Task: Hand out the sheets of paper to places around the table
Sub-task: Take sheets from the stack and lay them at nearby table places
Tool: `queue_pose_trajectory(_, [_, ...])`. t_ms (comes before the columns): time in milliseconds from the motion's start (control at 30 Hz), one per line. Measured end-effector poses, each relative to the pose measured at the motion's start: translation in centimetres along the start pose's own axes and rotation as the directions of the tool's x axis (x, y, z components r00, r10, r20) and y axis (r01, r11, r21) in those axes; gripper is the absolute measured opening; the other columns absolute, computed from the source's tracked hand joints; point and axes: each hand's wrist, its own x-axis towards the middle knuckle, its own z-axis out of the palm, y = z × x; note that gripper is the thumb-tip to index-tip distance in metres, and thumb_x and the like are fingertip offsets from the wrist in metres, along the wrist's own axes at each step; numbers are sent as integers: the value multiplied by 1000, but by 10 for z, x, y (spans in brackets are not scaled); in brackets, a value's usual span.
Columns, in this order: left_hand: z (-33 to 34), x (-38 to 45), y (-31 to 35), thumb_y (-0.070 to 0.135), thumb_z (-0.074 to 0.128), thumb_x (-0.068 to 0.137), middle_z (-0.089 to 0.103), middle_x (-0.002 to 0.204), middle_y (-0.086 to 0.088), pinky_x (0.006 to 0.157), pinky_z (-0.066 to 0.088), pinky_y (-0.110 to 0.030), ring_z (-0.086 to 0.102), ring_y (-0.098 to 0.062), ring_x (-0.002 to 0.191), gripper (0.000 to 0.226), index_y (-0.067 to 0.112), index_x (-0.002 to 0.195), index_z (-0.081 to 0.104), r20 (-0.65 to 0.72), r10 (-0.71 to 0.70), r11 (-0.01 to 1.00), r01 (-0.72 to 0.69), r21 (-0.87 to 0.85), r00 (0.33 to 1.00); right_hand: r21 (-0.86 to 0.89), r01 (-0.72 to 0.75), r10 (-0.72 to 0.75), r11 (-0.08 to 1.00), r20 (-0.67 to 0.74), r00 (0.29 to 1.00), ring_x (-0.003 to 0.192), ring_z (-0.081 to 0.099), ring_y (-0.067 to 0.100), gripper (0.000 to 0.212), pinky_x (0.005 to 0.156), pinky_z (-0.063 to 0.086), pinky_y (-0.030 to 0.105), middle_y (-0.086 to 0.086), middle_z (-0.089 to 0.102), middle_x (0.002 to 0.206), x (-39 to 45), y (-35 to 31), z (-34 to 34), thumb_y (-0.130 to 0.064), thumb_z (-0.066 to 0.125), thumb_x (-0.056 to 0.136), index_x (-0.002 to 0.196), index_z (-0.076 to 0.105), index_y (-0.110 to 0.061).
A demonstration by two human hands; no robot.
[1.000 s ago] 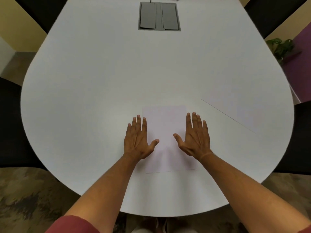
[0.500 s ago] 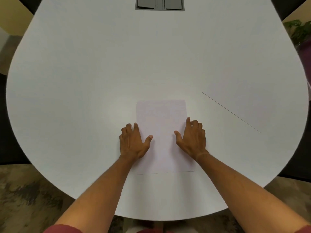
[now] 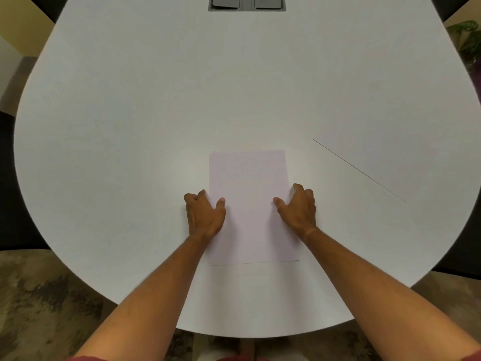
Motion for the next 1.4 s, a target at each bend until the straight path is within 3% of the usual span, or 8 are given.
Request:
queue_pose_trajectory(133, [-2, 1, 0, 27, 66, 90, 46, 131, -15, 93, 44, -33, 57, -31, 111, 51, 5, 133, 51, -25, -40, 997, 38, -73, 999, 129, -48, 52, 990, -30, 998, 117, 54, 31, 59, 95, 40, 31, 14, 57, 124, 2, 5, -4, -26, 70, 88, 138, 45, -8])
queue_pose_trajectory(267, [-5, 1, 0, 15, 69, 87, 67, 98, -8, 88, 50, -31, 66, -26, 94, 31, 7, 116, 63, -54, -117, 976, 105, -192, 992, 296, -119, 137, 948, -39, 990, 100, 63, 24, 47, 95, 46, 31, 10, 68, 104, 0, 10, -7, -16, 73, 86, 129, 55, -8])
queue_pose_trajectory(333, [-7, 0, 0, 13, 71, 86, 66, 86, -4, 89, 54, -36, 67, -25, 88, 21, 7, 106, 66, -49, -144, 965, 129, -229, 988, 334, -130, 150, 934, -36, 988, 96, 61, 20, 44, 92, 46, 28, 13, 69, 112, 1, 11, -10, -13, 74, 85, 125, 57, -8])
queue_pose_trajectory(500, [-6, 1, 0, 12, 70, 87, 71, 101, -13, 91, 54, -37, 67, -28, 94, 21, 5, 106, 67, -60, -169, 955, 149, -255, 984, 381, -156, 183, 912, -37, 982, 104, 64, 25, 40, 88, 49, 26, 13, 68, 116, 3, 13, -12, -13, 77, 82, 119, 64, -6])
queue_pose_trajectory(733, [-4, -2, 0, 10, 64, 91, 71, 103, -13, 79, 47, -27, 67, -27, 94, 18, 6, 108, 65, -74, -176, 960, 154, -233, 982, 338, -142, 178, 930, -79, 981, 85, 67, 21, 21, 88, 55, 35, 9, 74, 95, 1, 14, -8, -14, 77, 82, 101, 71, -9])
queue_pose_trajectory(867, [-4, -2, -1, 12, 64, 90, 71, 98, -8, 75, 43, -26, 64, -23, 88, 12, 8, 101, 68, -73, -180, 967, 163, -197, 981, 300, -105, 146, 948, -118, 982, 79, 63, 17, 12, 81, 53, 28, 4, 71, 88, 0, 13, -6, -17, 76, 83, 93, 70, -11])
queue_pose_trajectory(1233, [-6, 2, 2, 8, 59, 85, 65, 88, -2, 73, 47, -29, 60, -21, 82, 7, 11, 89, 64, -65, -242, 947, 221, -232, 968, 403, -96, 138, 910, -78, 987, 79, 62, 16, 20, 76, 51, 25, 4, 68, 88, 0, 10, -3, -16, 73, 86, 104, 67, -11])
queue_pose_trajectory(1400, [-10, 3, 0, 7, 62, 88, 64, 92, -2, 77, 48, -27, 61, -20, 86, 12, 9, 98, 67, -37, -219, 933, 198, -302, 975, 454, -126, 160, 882, -38, 986, 87, 63, 17, 20, 80, 47, 21, 2, 68, 88, 2, 12, -7, -13, 73, 86, 104, 71, -7])
